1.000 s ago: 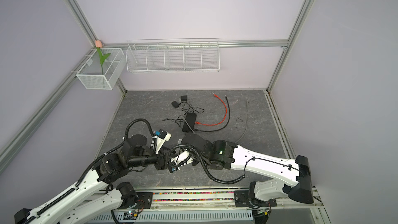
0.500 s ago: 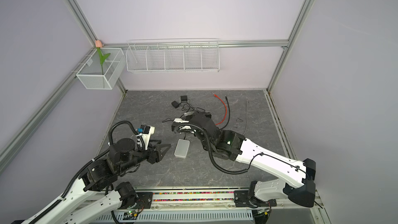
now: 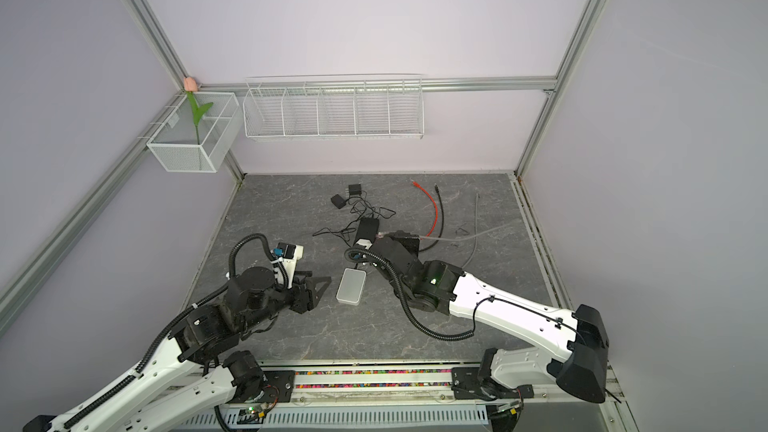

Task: Insert the plug into the switch port
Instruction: 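Grasp the router with the left gripper while the right brings the plug to it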

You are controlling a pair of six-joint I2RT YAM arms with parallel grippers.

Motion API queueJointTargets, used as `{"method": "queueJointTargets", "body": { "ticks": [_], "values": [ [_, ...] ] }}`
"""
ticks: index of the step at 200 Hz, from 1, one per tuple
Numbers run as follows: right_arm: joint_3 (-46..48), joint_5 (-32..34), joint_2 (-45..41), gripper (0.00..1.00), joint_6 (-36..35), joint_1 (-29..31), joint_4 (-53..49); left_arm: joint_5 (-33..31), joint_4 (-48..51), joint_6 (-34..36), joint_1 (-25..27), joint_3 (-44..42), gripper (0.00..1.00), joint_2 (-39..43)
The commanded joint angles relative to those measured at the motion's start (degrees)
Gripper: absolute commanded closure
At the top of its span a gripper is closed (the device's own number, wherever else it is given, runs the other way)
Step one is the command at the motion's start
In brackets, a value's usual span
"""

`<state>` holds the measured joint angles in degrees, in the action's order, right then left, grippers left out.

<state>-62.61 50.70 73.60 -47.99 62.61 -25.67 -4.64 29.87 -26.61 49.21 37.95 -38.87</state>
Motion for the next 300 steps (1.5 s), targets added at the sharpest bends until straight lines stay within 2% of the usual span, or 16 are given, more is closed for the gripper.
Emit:
{"method": "queueJointTargets", "body": {
  "ticks": [1, 32, 88, 118, 194, 300],
  "values": [
    [4.2, -11.0, 2.9, 0.93, 11.0, -0.1, -3.0, 1.7, -5.0, -2.1, -0.9, -3.4, 0.34, -3.2],
    [8.6, -17.8, 5.4, 0.93, 14.9, 0.0, 1.5, 4.4, -10.4, -3.9, -3.2, -7.1, 0.34, -8.1],
    [11.9, -24.8, 4.4, 0.93, 19.0, -0.4, 4.5, 7.8, -15.8, -4.9, -8.4, -10.4, 0.36, -8.8],
    [14.3, -30.9, 7.2, 0.93, 20.6, -0.5, 5.4, 11.4, -20.3, -5.3, -10.2, -11.1, 0.37, -14.9],
    [9.2, -34.3, 20.1, 0.93, 26.1, -2.8, 3.7, 15.8, -27.7, -5.0, -16.1, -10.6, 0.39, -24.7],
    [6.5, -41.2, 25.7, 0.93, 31.0, -2.8, 3.0, 21.0, -32.5, -6.1, -16.2, -11.6, 0.50, -35.2]
  ]
}}
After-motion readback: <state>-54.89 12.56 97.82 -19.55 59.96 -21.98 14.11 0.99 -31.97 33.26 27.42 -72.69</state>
